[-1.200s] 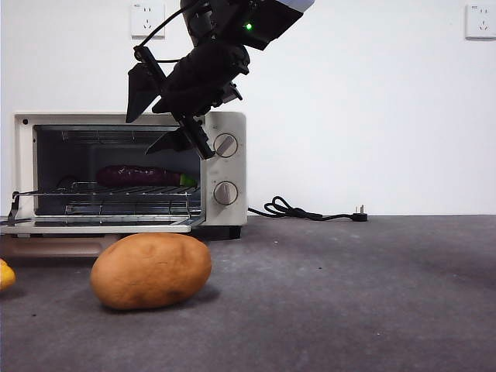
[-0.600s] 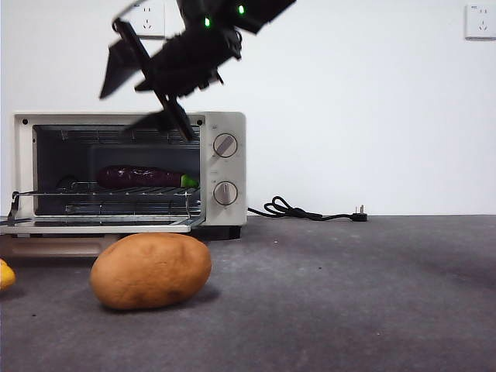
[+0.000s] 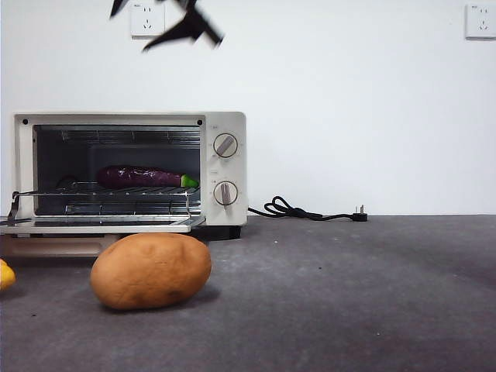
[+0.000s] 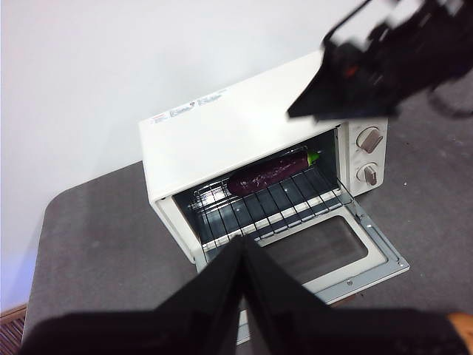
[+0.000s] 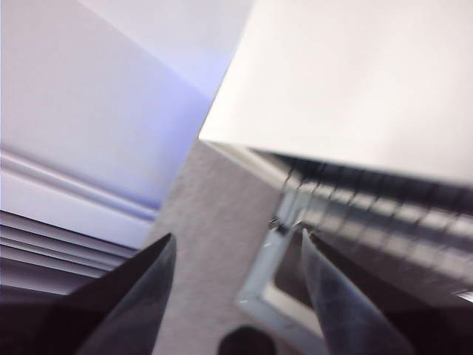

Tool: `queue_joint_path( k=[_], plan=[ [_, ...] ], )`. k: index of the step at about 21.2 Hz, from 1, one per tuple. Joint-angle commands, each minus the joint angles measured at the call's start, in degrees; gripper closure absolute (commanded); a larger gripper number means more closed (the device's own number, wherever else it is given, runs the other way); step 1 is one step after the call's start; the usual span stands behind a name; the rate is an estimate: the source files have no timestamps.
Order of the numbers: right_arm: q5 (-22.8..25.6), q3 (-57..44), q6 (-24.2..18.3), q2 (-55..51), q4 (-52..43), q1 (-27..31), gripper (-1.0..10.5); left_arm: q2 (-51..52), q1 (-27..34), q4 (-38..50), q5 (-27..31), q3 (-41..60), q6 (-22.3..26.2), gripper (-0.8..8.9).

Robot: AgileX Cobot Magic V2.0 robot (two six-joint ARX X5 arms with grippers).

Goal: Take the eggplant from the table,put the eggplant in the oven

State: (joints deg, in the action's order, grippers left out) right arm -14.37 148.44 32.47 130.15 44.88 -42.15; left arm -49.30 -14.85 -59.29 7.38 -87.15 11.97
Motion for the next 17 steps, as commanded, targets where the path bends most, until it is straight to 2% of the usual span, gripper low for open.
queue_joint_path(
  k=[1, 11, 17],
  plan=[
    [2.16, 8.04, -11.19, 0.83, 7.34, -0.2, 6.6, 0.15, -0.2, 0.66, 0.17, 0.48, 0.46, 8.19],
    [11.21, 31.54, -24.55, 0.83, 33.9, -0.2, 6.6, -0.11, -0.2, 0.63, 0.17, 0.48, 0.46, 8.19],
    [11.15, 35.87, -25.09, -1.55, 34.01, -0.22, 6.7, -1.01, -0.17, 0.17, 0.17, 0.48, 0.44, 8.19]
  ],
)
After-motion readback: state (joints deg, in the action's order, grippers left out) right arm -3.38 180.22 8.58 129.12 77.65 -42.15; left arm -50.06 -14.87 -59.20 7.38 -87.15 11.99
